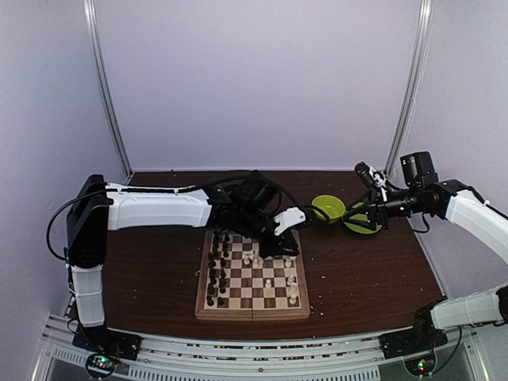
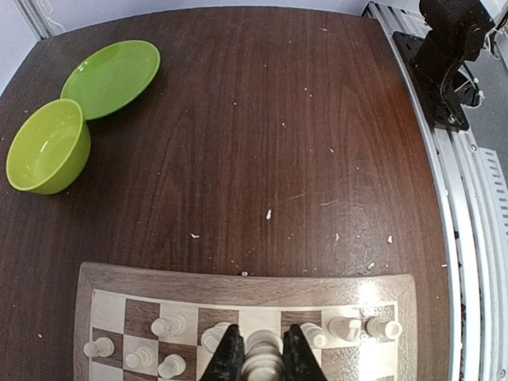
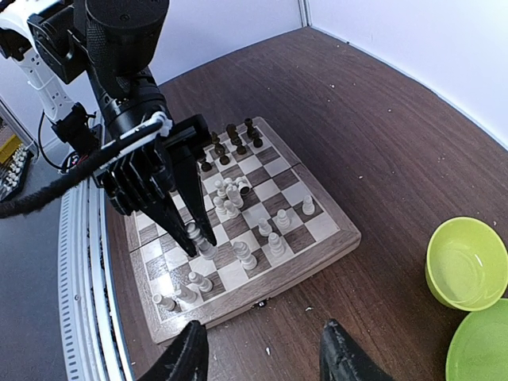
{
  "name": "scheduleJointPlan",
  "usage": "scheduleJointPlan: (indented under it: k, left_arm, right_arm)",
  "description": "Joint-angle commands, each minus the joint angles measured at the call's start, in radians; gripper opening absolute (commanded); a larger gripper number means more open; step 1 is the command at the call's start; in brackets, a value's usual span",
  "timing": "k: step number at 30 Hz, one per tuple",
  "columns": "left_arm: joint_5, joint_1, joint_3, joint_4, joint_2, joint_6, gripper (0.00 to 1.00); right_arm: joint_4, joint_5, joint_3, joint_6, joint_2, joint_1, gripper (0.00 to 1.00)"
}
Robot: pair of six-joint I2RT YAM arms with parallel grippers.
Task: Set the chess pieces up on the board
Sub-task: Place the queen at d1.
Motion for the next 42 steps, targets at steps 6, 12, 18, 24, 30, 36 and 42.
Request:
scheduleJointPlan:
  k: [6, 12, 18, 24, 30, 36, 42]
  left_arm:
    - [-0.015, -0.022, 0.078, -0.049, 0.074, 0.09, 0.06]
    - [-0.031, -0.036, 0.094, -0.089, 0.102, 0.126, 0.06]
    - [-0.065, -0.05, 0.125, -0.133, 0.136, 0.151, 0.07]
    - [-0.088, -0.054, 0.141, -0.142, 0.155, 0.148, 0.07]
    - [-0.103, -0.054, 0.15, -0.149, 0.17, 0.146, 0.08]
    - [-0.121, -0.054, 0.161, -0.154, 0.184, 0.146, 0.1]
    - [-0.138, -0.054, 0.174, -0.154, 0.192, 0.145, 0.11]
  right_arm:
    - [-0.008, -0.029, -0.002, -0.028, -0.004, -0.004, 0.47]
    - [-0.025, -0.042, 0.004, -0.041, 0.007, -0.004, 0.47]
    - [-0.03, -0.044, 0.007, -0.048, 0.013, -0.004, 0.47]
    - [-0.034, -0.046, 0.008, -0.052, 0.014, -0.004, 0.47]
    - [-0.038, -0.049, 0.009, -0.055, 0.018, -0.004, 0.47]
    - [-0.042, -0.051, 0.01, -0.06, 0.02, -0.004, 0.47]
    - [-0.046, -0.052, 0.012, -0.063, 0.024, -0.004, 0.47]
